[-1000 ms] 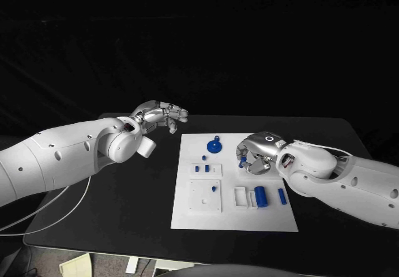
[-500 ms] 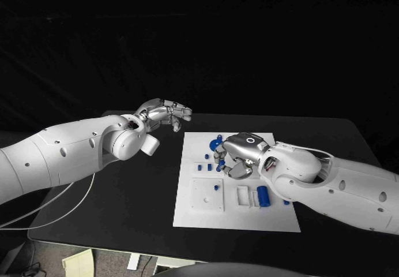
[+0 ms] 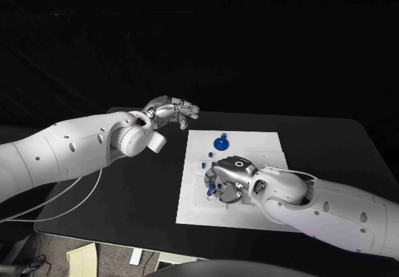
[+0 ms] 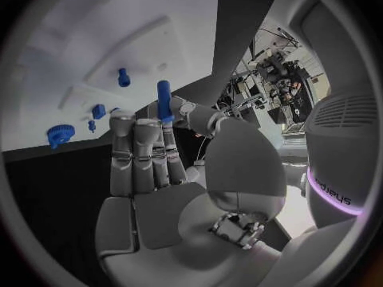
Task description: Assemble the parts on the task board
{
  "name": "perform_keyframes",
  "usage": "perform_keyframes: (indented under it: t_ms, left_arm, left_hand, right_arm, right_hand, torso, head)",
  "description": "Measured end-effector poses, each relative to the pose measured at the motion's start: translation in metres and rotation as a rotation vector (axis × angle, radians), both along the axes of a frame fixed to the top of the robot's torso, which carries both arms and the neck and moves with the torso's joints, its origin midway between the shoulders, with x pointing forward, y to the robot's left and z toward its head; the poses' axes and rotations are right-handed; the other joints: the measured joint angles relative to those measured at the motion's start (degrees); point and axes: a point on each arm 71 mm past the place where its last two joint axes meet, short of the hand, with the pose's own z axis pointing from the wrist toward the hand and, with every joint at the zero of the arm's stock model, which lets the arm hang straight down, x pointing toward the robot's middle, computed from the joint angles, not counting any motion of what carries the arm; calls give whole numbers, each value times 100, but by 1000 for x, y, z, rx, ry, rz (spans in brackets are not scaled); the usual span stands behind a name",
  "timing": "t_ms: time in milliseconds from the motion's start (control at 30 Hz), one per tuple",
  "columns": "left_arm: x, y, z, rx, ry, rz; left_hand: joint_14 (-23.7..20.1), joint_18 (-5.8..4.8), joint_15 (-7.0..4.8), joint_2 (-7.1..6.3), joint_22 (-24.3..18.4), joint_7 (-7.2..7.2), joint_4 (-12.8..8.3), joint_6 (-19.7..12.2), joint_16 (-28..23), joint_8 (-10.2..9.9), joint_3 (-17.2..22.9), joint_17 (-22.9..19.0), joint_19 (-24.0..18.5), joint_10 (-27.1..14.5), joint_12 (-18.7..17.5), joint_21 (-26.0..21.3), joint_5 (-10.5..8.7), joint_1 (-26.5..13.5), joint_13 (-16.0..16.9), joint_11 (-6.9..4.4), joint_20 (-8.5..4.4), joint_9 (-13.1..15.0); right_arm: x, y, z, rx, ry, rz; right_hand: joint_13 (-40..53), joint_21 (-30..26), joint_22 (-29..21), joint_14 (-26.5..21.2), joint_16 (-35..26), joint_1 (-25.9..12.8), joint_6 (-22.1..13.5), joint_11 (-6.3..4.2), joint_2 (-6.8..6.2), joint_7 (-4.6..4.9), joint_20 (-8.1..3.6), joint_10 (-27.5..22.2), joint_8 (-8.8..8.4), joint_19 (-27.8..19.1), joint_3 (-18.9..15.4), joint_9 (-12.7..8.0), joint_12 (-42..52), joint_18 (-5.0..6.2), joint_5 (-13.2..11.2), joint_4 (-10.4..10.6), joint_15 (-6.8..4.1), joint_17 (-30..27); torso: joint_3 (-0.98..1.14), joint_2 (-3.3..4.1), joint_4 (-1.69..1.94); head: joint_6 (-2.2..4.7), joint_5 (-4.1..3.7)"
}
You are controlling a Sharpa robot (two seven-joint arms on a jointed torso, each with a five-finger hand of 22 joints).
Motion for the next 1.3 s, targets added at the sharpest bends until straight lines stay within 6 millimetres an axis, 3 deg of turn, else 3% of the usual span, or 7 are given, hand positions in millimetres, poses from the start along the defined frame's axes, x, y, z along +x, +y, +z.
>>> perform_keyframes:
  t_ms: [167,400,833,1300]
  left_arm:
    - [0,-1,0,-1,0,-3]
    - [0,0,0,0,1,-2]
    - [0,0,0,0,1,0]
    - [0,2,0,1,2,1]
  left_hand:
    - [0,0,0,0,0,0,0,0,0,0,0,0,0,-2,0,0,0,0,0,-2,0,0]
    - [0,0,0,0,0,-1,0,-1,-22,0,0,-1,1,-2,0,0,0,0,5,-3,1,0]
    - [0,0,0,0,0,-2,0,-2,-22,0,0,4,2,-3,0,0,0,0,3,-3,2,1]
    - [0,0,0,0,4,-3,0,-3,-22,0,0,9,3,-10,0,0,0,0,3,-9,3,1]
  right_arm:
    - [-7,6,-14,0,22,8]
    - [-5,3,-19,-11,19,-1]
    - [-3,1,-18,-13,1,-4]
    - [-3,-1,-18,-14,-12,-8]
  right_hand:
    - [0,0,0,0,0,0,0,0,0,0,1,0,-2,1,-15,0,0,0,0,-15,0,0]
    - [0,0,-1,0,0,0,-2,0,0,1,-15,0,8,-14,-15,4,0,0,-1,-15,0,-1]
    - [0,0,-1,0,-1,0,-10,0,0,7,-13,0,19,-13,-16,20,-2,-1,27,-16,-1,4]
    - [0,0,4,0,-1,0,-26,0,0,5,-12,0,18,-12,-24,37,-22,-1,27,-24,-1,4]
  torso:
    - [7,1,-4]
    - [14,2,-4]
    - [10,1,-6]
    - [7,0,-5]
  head:
    - [-12,54]
    - [-42,96]
    - [-83,111]
    - [-83,121]
